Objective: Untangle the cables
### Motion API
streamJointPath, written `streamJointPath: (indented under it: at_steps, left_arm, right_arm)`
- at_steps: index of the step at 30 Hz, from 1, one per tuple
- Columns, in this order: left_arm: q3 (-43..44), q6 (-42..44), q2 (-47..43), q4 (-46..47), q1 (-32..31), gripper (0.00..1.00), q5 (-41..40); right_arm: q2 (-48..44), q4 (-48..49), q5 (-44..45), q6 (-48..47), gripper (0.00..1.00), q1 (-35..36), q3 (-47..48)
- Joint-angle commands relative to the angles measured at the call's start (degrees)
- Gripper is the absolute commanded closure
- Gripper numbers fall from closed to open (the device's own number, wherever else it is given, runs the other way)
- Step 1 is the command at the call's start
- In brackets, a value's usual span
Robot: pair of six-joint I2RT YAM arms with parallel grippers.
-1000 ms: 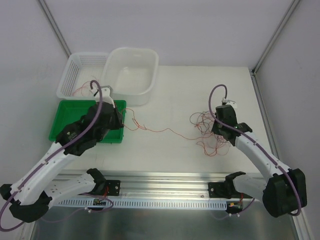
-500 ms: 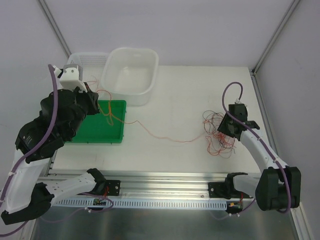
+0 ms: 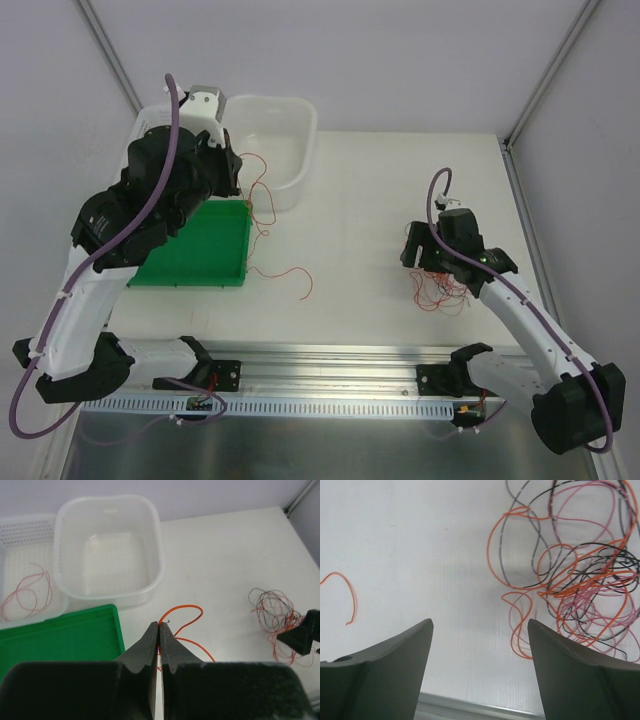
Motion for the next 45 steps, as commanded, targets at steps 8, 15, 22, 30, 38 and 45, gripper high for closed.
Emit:
streamJointPath:
  at_steps: [8, 15, 22, 30, 38, 45]
  left_arm:
    - [19.91, 9.37, 13.14, 9.19, 3.07, 1.00, 1.28]
    - [23.61, 10.00, 22.56, 21.94, 13.17, 1.00, 5.93]
    - [22.82, 6.66, 33.09, 28.71, 21.26, 1.00, 10.67]
    - [21.24, 6.13, 43.82, 31.44, 26.10, 0.82, 11.92]
    - [4.14, -0.80, 35.33, 31.44, 26.29, 0.05, 12.35]
    - [-20.75, -13.80, 20.38, 31.53, 18.65, 0.03, 7.71]
  right_arm:
    - [-10.53, -1.99, -1.97, -3.40, 0.08, 7.82, 0.43]
    - [-15.36, -4.18, -2.06, -4.01, 0.07, 8.35, -0.63]
    - [-18.44, -7.61, -1.98, -5.24, 0.07, 8.44, -1.42]
    - [-20.55, -8.40, -3.98, -5.42, 0.06, 8.44, -2.91]
    - [-21.08, -8.84, -4.17, -5.51, 0.06, 8.53, -2.92]
    - [-21.08, -7.44, -5.05, -4.80, 0.06, 8.62, -4.05]
